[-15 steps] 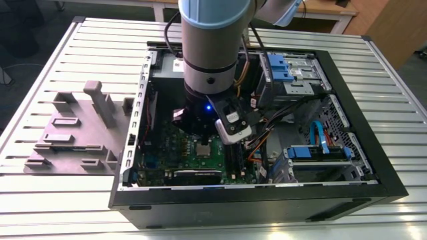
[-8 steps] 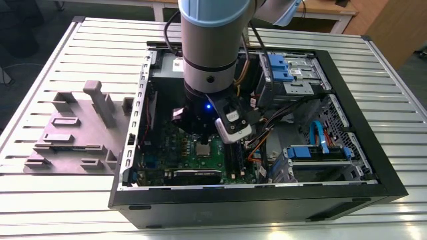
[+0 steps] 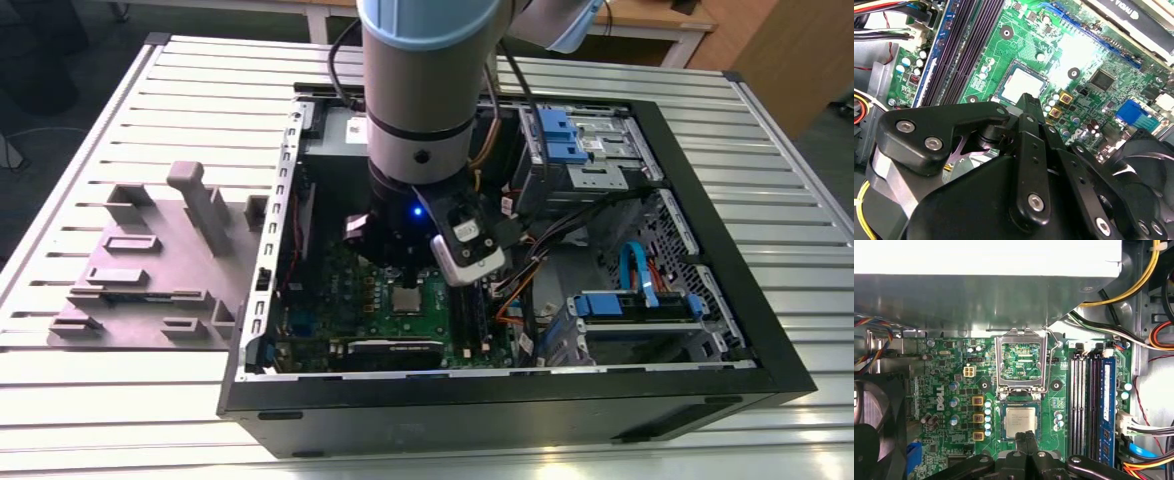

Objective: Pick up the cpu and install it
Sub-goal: 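Place the cpu into insertion slot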

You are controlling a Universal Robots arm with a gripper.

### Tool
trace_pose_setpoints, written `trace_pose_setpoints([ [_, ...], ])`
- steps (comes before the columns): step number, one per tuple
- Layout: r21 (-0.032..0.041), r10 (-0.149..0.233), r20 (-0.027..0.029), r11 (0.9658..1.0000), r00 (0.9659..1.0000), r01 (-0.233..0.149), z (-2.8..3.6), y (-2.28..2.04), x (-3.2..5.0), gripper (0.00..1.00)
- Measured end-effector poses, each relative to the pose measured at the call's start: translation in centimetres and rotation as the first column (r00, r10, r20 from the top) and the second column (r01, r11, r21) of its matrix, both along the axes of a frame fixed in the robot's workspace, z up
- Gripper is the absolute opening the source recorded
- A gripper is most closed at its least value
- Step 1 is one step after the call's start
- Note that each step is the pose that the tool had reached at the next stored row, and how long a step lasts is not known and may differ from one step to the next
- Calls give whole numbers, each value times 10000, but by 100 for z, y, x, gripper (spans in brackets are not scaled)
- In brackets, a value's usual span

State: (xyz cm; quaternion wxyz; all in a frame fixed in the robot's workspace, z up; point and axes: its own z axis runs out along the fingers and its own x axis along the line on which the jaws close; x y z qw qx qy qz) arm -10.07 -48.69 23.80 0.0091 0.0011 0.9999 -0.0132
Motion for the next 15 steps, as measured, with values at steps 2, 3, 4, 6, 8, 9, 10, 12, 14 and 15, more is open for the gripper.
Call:
trace_pose_setpoints([
  [2,1,0,0,10000,10000,0,6,0,0,10],
  [3,0,0,0,10000,10000,0,9,0,0,10],
  [4,0,0,0,10000,10000,0,13,0,0,10],
  [6,0,0,0,10000,10000,0,19,0,0,10],
  [8,0,0,0,10000,10000,0,25,0,0,10],
  [9,1,0,0,10000,10000,0,28,0,0,10],
  [10,0,0,0,10000,10000,0,31,0,0,10],
  [12,0,0,0,10000,10000,0,37,0,0,10],
  [14,0,0,0,10000,10000,0,43,0,0,10],
  [15,0,0,0,10000,10000,0,46,0,0,10],
])
